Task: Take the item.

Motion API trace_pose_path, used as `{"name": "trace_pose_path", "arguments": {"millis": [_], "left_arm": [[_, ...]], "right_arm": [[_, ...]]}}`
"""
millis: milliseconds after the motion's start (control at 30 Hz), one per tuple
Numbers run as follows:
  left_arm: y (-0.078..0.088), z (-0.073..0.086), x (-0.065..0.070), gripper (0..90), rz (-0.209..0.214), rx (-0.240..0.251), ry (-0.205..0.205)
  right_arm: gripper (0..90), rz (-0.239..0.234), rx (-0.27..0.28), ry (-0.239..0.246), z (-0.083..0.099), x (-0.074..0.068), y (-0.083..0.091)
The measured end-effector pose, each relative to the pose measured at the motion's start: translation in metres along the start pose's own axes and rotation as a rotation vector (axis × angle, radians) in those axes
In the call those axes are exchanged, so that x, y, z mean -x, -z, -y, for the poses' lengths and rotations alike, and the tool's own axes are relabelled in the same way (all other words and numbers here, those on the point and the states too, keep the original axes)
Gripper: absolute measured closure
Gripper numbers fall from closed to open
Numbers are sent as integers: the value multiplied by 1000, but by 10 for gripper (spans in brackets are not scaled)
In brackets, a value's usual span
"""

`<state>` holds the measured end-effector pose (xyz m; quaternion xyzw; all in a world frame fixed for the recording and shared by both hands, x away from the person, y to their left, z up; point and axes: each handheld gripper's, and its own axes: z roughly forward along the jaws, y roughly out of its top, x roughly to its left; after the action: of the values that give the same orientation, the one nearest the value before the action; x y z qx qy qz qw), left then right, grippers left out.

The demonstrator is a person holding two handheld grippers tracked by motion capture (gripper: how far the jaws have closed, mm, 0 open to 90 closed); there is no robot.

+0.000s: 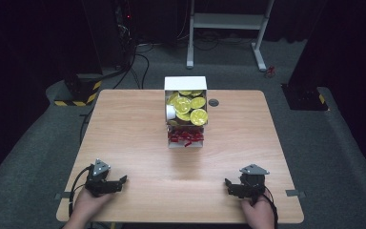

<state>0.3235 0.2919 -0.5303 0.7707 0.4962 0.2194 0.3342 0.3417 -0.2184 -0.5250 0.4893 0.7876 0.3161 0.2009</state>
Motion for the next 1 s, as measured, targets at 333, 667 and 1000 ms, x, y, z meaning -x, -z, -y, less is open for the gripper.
{"name": "trace_pose_path", "arguments": {"millis": [333,667,1000], "left_arm": [[2,0,1,146,-5,-4,2],[17,-18,12,153,-9,36,-54],[30,-28,17,161,4,92,-21]], "right_arm": [[78,0,0,0,0,0,0],[78,0,0,0,0,0,0],[79,-4,0,1,0,0,0]]}}
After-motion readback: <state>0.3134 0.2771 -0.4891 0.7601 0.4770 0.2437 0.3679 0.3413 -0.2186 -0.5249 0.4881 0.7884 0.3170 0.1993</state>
